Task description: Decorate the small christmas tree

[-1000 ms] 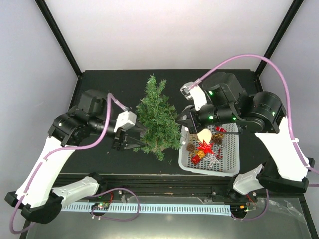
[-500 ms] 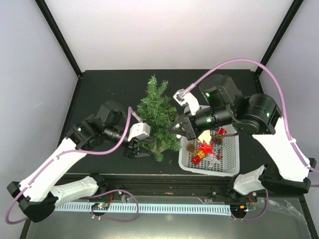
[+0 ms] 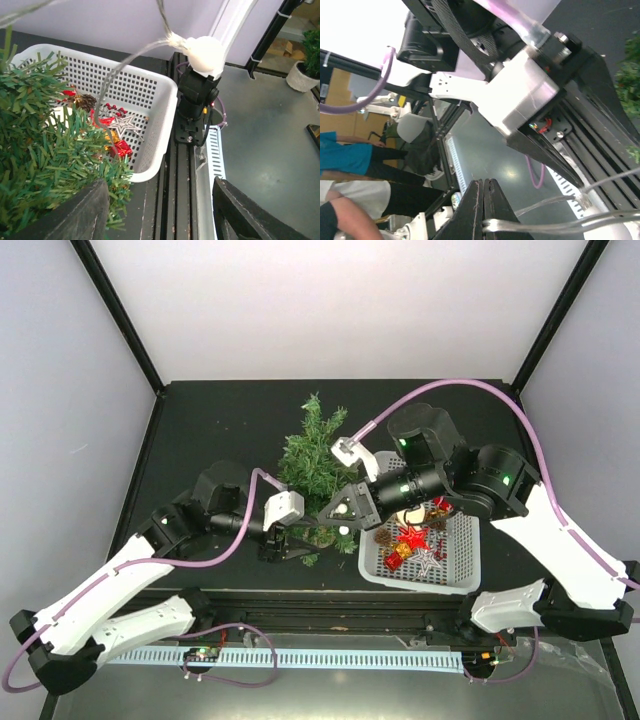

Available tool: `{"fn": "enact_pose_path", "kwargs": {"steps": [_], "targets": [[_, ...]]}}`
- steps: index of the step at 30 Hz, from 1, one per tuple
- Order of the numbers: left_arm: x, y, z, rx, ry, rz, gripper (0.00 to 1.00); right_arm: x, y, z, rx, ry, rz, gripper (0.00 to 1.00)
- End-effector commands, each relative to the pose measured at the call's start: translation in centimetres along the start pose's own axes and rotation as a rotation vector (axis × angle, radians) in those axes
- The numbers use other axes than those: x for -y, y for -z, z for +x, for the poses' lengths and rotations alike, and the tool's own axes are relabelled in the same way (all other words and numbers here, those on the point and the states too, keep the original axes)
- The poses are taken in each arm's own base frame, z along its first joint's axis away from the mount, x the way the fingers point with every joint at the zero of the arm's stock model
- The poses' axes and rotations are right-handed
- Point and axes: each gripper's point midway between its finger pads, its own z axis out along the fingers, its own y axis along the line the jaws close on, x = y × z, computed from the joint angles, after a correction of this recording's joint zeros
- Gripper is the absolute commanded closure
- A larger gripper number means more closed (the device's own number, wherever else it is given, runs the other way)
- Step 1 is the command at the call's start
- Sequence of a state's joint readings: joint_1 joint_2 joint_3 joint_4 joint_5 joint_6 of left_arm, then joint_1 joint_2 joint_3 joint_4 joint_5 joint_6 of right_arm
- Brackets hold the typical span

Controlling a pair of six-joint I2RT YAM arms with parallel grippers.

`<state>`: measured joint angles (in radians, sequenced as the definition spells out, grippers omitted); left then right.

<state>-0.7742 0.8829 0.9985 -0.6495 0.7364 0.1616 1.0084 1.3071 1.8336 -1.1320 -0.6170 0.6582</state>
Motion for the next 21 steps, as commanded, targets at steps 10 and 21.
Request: {"fn": "enact_pose_path", "kwargs": {"steps": [10, 21], "targets": [[-0.1, -1.3, -1.9, 0.105, 0.014, -0.012, 0.34, -4.6, 0.1, -1.4, 0.015, 0.035, -0.224, 0.99], [-0.4, -2.2, -2.0, 0.123, 0.056, 0.007, 0.39, -4.4, -0.9, -1.3, -0.022, 0.035, -0.246, 0.99]]}}
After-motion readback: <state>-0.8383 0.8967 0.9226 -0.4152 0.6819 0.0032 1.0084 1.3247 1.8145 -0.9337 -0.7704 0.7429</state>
